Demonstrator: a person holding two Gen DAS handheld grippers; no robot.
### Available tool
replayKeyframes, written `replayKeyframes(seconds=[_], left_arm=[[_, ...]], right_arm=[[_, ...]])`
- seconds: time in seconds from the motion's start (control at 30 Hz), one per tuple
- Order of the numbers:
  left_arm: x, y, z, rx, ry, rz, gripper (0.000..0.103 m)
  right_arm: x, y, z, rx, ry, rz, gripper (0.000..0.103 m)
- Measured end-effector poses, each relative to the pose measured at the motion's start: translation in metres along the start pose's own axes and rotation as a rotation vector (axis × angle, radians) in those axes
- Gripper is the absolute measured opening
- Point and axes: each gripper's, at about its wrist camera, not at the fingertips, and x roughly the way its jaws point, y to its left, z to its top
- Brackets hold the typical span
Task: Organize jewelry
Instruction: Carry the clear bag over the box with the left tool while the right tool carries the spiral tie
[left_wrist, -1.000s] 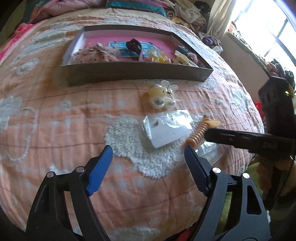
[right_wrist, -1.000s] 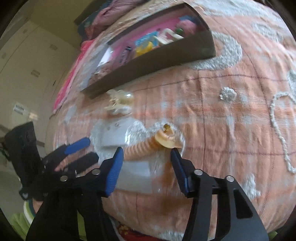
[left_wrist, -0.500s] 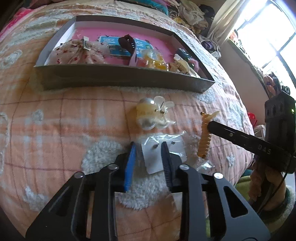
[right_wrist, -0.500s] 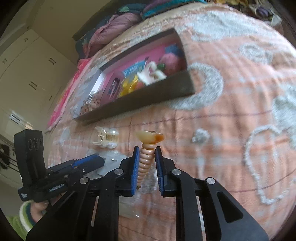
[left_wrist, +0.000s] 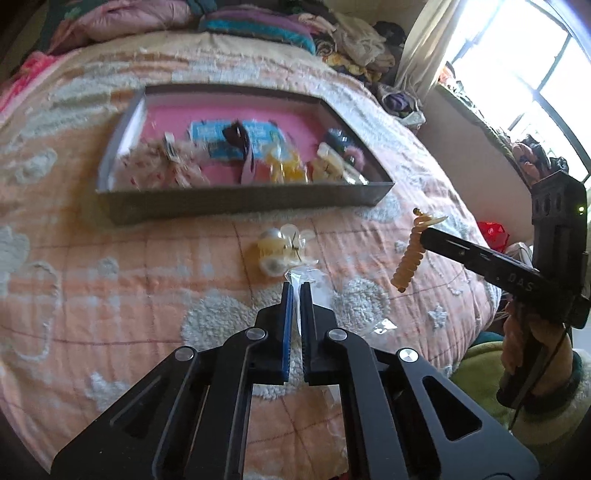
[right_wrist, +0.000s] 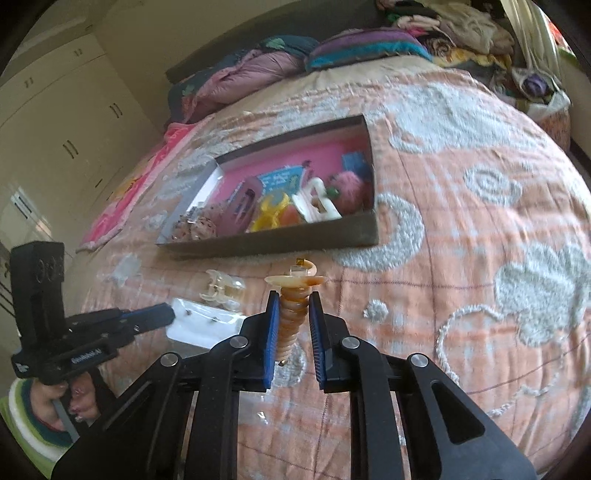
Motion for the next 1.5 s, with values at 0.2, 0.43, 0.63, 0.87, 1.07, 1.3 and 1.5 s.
replayKeyframes(seconds=[0.2,0.43,0.63,0.87,1.07,1.3,1.5], left_arm=[[-0.034,0.009,0.007,-0.002,-0.061,0.021,0.000],[-0.060,0.022,0.020,-0.011,-0.117,0.060,0.000],[-0.071,0.033,0.035,-0.024,-0.150,0.078,0.000],[-0.075,0.038,0.050,-0.025,-0.177,0.087,0.000],[-0.076,0.041,0.068,-0.029,-0.196,0.091,0.000],[-0.069,0.036,0.092,-0.015,-0.215,0.081,0.000],[-0.058,0.030,0.106,-0.011,-0.211,0.059,0.000]], right_arm=[[-0.006,0.021,0.007,-0.059,-0.016,0.021,0.015],[-0.008,0.046,0.018,-0.107,-0.028,0.057,0.015],[-0.008,0.066,0.030,-0.145,-0.040,0.080,0.015],[-0.007,0.080,0.046,-0.169,-0.057,0.104,0.015],[-0.008,0.082,0.062,-0.168,-0.081,0.115,0.015],[-0.010,0.075,0.083,-0.158,-0.107,0.109,0.015],[-0.012,0.065,0.100,-0.142,-0.130,0.091,0.015]])
